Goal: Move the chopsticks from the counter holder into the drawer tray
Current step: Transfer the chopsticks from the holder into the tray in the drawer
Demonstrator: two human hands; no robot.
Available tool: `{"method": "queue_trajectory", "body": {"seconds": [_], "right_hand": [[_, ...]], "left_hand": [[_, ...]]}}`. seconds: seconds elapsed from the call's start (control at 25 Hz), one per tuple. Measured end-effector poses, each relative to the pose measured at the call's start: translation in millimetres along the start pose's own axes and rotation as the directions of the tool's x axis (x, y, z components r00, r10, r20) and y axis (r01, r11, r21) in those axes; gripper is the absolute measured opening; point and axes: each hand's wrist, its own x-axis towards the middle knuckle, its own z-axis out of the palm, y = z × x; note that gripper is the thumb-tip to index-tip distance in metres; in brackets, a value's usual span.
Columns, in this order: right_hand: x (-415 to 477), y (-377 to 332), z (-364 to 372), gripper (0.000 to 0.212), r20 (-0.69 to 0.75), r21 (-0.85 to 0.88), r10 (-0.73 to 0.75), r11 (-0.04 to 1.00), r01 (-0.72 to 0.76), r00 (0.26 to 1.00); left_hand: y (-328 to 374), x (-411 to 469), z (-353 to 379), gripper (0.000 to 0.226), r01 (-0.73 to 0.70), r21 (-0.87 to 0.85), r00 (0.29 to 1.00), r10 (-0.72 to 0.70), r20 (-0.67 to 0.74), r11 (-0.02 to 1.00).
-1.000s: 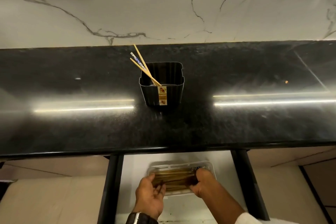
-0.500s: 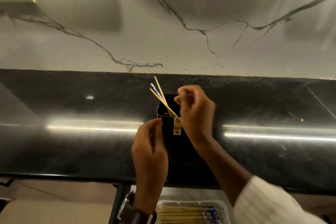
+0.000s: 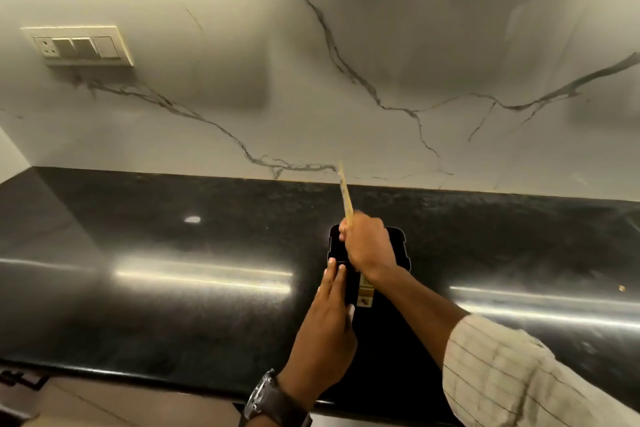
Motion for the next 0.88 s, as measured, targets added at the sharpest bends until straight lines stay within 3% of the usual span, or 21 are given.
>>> {"method": "queue_trajectory", "body": {"seconds": [0.12,0.2,0.24,0.32,0.4,0.52,0.64,0.8,0.88], "right_hand": [[-38.2,-29.7,-51.2,0.018,-0.2,0.404,-0.067,0.903,0.145,0.977],[-71.2,-42.9,-85.0,0.012,-0.148,0.598,-0.074,0.787,0.149,0.986],[-87.8,-46.5,-99.3,0.013,-0.079,0.692,-0.061,0.716,0.098,0.995],[-117.3,-44.3,-124.0,0.017,0.066,0.809,-0.025,0.587,-0.039,0.998],[-139.1,-35.5,-141.3,0.022,0.172,0.821,-0.005,0.553,-0.141,0.985],[-156.1,-20.3,-157.3,0.025,0.305,0.795,0.018,0.545,-0.265,0.952],[-158.8,-7.6,-175.7,0.019,0.22,0.816,0.14,0.516,-0.261,0.965],[-163.1,-3.6,-201.8,0.014,0.157,0.812,0.186,0.534,-0.234,0.97],[-161.2,-1.5,-212.2,0.016,-0.006,0.865,0.292,0.481,-0.142,0.956]], "left_hand": [[32.8,0.5,-14.7,0.058,0.092,-0.203,0.95,-0.147,-0.277,0.975],[60.9,-2.1,-35.7,0.051,0.044,-0.223,0.898,-0.136,-0.418,0.974],[71.8,-5.1,-45.3,0.044,-0.013,-0.235,0.903,-0.09,-0.42,0.972],[94.7,-13.8,-58.6,0.026,-0.045,-0.389,0.96,-0.067,-0.27,0.92],[112.0,-28.8,-62.1,0.014,0.075,-0.508,0.992,-0.115,-0.047,0.858],[113.4,-48.3,-53.1,0.014,0.045,-0.403,0.996,-0.072,-0.053,0.914],[108.9,-59.5,-45.7,0.018,0.067,-0.403,0.992,-0.106,-0.075,0.913],[108.7,-72.9,-43.7,0.017,0.074,-0.422,0.996,-0.085,-0.006,0.903],[106.2,-80.5,-45.7,0.017,0.134,-0.436,0.991,-0.116,0.069,0.89]]}}
